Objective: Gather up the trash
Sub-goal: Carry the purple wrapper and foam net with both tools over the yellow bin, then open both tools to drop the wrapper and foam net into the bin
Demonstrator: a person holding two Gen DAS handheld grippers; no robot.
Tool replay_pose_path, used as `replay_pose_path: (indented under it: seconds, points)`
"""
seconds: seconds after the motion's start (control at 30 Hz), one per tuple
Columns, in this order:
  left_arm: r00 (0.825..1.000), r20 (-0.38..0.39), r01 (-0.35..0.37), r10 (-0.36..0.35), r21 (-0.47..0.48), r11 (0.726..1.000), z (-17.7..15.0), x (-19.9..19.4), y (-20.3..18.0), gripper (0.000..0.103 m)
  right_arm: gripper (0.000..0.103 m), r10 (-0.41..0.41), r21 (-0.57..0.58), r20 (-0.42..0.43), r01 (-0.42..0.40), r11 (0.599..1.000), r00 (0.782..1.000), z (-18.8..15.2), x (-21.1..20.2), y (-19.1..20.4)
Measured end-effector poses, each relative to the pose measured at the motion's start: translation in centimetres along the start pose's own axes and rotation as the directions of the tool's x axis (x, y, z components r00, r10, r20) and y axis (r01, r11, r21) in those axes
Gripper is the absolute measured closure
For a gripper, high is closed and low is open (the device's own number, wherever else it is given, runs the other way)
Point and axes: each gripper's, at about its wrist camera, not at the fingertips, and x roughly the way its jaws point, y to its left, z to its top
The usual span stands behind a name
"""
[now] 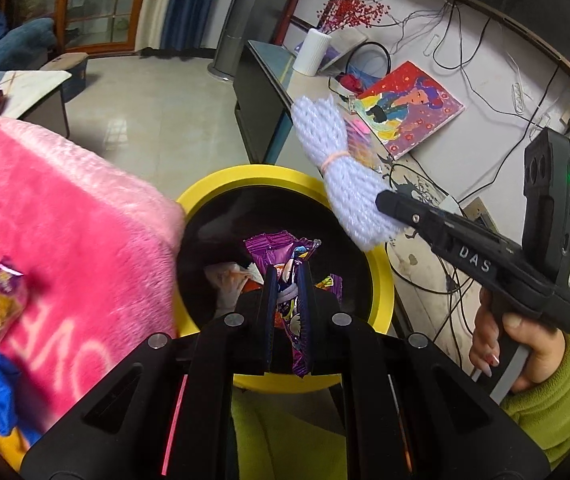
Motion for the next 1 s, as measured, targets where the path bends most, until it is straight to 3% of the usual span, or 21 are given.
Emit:
replay_pose_path:
  seconds: [0.1, 0.17, 0.2, 0.33, 0.43, 0.7, 1.0]
  points:
    - [1.0, 0.0, 0.002, -0.002, -0.01, 1.0, 0.2, 0.7, 0.3, 0.096, 0.08, 0.009, 0.029, -0.041, -0.007, 1.0, 0.999, -0.4, 0.6, -0.7]
    - [1.0, 0.004, -0.008, 0.009, -0.028, 1.0, 0.3, 0.9, 0.8, 0.078, 0.069, 0.003, 0.046, -0.044, -0.001, 0.999, 0.999, -0.6, 0.8, -1.0]
    - [1.0, 0.008, -0.019, 0.019, -0.041, 0.999, 0.2, 0.9, 1.2, 0.061, 0.066, 0.001, 0.054, -0.044, 0.002, 0.999, 0.999, -0.6, 0.8, -1.2]
    - [0.999, 0.032, -0.04, 0.043, -0.076, 0.996, 0.1, 0.4, 2.1, 0.051, 0.059, -0.022, 0.068, -0.024, 0.023, 0.997, 0.999, -0.4, 0.6, -1.4]
    - [0.994, 0.085, -0.058, 0.066, -0.09, 0.994, -0.1, -1.0, 2.5, 0.016, 0.05, -0.039, 0.076, 0.009, 0.038, 0.996, 0.999, -0.3, 0.1, -1.3]
    - [0.973, 0.183, -0.128, 0.138, -0.069, 0.989, -0.6, -4.2, 2.3, 0.011, 0.038, -0.055, 0.031, 0.094, 0.053, 0.998, 0.994, 0.2, -1.6, 0.5]
    - [0.945, 0.252, -0.197, 0.208, -0.07, 0.978, -1.5, -7.0, 3.0, 0.011, 0.037, -0.045, -0.045, 0.154, 0.053, 0.998, 0.987, 0.4, -3.1, 3.5]
